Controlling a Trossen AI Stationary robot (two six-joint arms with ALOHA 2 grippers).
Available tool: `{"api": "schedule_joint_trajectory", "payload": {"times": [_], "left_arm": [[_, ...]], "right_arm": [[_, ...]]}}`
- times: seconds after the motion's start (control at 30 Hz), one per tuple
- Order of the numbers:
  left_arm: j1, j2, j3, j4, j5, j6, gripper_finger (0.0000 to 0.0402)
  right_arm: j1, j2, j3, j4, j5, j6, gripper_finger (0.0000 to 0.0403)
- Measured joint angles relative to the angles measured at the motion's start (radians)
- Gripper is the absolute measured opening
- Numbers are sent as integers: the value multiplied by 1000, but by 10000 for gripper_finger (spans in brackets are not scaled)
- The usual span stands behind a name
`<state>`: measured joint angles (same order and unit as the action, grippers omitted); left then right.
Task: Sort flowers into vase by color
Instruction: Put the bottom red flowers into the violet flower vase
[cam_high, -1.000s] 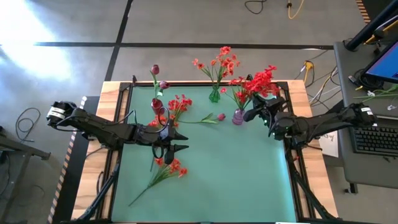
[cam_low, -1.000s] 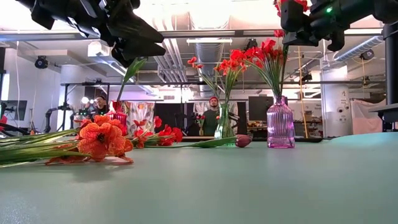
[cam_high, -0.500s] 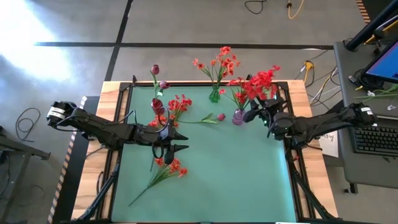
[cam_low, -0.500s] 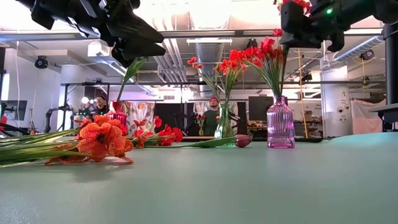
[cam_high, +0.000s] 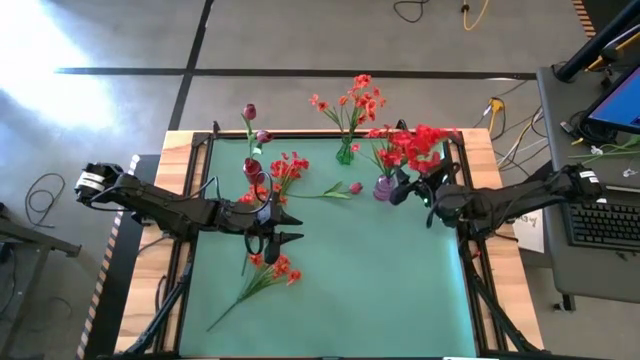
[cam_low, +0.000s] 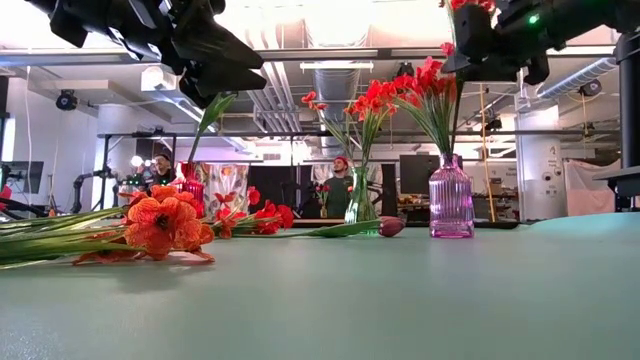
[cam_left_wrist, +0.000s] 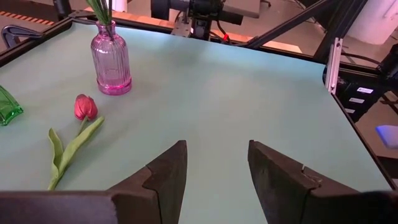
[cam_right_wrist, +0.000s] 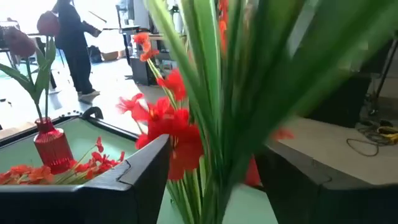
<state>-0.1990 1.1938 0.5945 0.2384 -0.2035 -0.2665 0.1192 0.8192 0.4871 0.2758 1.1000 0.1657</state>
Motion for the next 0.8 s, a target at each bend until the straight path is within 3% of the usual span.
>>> {"api": "schedule_joint_trajectory", "payload": {"times": [0.17,0.5,0.8], "left_arm": [[0,0,0,0,0,0,158],[0,0,0,0,0,0,158],[0,0,0,0,0,0,158]], "right_arm": [[0,0,48,-38,11,-9,171],[0,0,69,-70,26,-9,21],[-15,5,69,-70,18,-9,14]]}}
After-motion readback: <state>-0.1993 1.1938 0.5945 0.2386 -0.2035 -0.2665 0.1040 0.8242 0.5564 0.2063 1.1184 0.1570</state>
